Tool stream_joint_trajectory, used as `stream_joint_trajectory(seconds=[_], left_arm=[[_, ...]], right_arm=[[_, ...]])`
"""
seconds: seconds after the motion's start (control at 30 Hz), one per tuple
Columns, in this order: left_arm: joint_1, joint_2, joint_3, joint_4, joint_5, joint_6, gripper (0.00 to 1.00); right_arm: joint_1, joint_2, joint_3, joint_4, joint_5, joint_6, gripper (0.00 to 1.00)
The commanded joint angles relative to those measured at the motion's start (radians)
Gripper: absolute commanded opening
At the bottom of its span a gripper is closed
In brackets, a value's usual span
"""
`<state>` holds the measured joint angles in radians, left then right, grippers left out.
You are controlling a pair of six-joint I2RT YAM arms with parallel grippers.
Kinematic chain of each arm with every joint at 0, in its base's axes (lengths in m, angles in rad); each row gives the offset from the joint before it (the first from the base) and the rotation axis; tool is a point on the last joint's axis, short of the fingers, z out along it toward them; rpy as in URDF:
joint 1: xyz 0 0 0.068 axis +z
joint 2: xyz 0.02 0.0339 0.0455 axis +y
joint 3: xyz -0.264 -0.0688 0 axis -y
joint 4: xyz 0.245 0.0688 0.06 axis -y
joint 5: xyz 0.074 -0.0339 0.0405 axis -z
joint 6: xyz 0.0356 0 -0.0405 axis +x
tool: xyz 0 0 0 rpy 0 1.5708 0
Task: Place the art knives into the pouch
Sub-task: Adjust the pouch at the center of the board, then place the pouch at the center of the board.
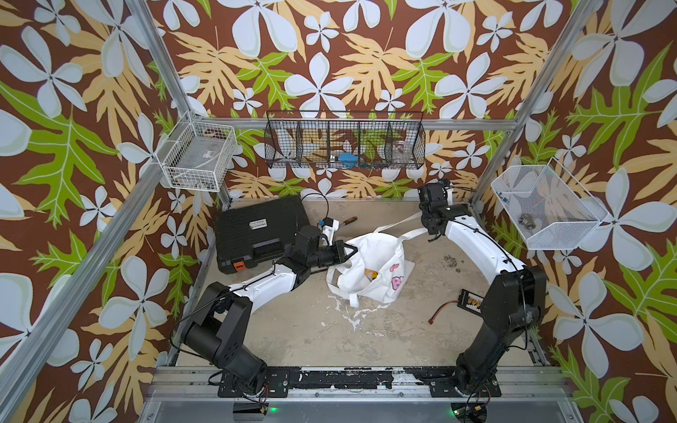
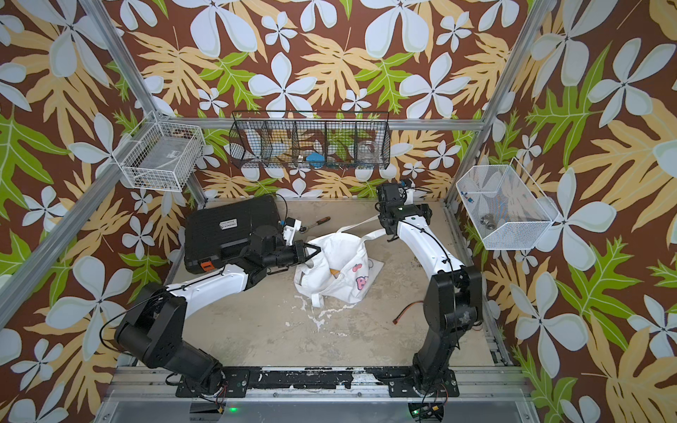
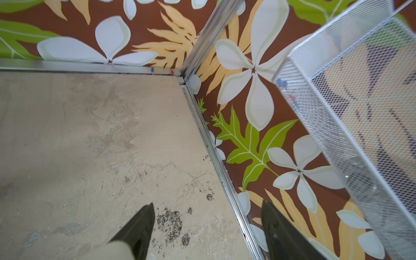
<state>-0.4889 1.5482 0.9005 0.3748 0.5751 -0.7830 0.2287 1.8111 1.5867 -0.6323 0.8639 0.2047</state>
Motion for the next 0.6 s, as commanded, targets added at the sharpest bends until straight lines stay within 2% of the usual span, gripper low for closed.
stream_joint_trajectory(seconds=[0.0, 0.17, 0.33, 0.47, 0.57], left_arm=[[0.005, -0.001, 0.015, 0.001, -0.017, -0.012, 0.0], [0.007, 0.054, 0.061, 0.002, -0.013, -0.021, 0.0], [0.006, 0.093, 0.1, -0.002, -0.015, -0.019, 0.0], [0.007, 0.115, 0.117, -0.015, -0.014, -0.009, 0.0], [0.009, 0.132, 0.127, -0.02, -0.018, -0.005, 0.0]], right_arm=[[-0.002, 0.004, -0.013, -0.044, -0.046, 0.059, 0.79], [0.003, -0.087, -0.085, 0.005, -0.173, 0.063, 0.85], [0.04, -0.226, -0.089, 0.029, -0.292, 0.05, 1.0], [0.107, -0.344, -0.088, 0.036, -0.334, 0.044, 1.0], [0.146, -0.45, -0.146, 0.056, -0.51, 0.074, 1.0]])
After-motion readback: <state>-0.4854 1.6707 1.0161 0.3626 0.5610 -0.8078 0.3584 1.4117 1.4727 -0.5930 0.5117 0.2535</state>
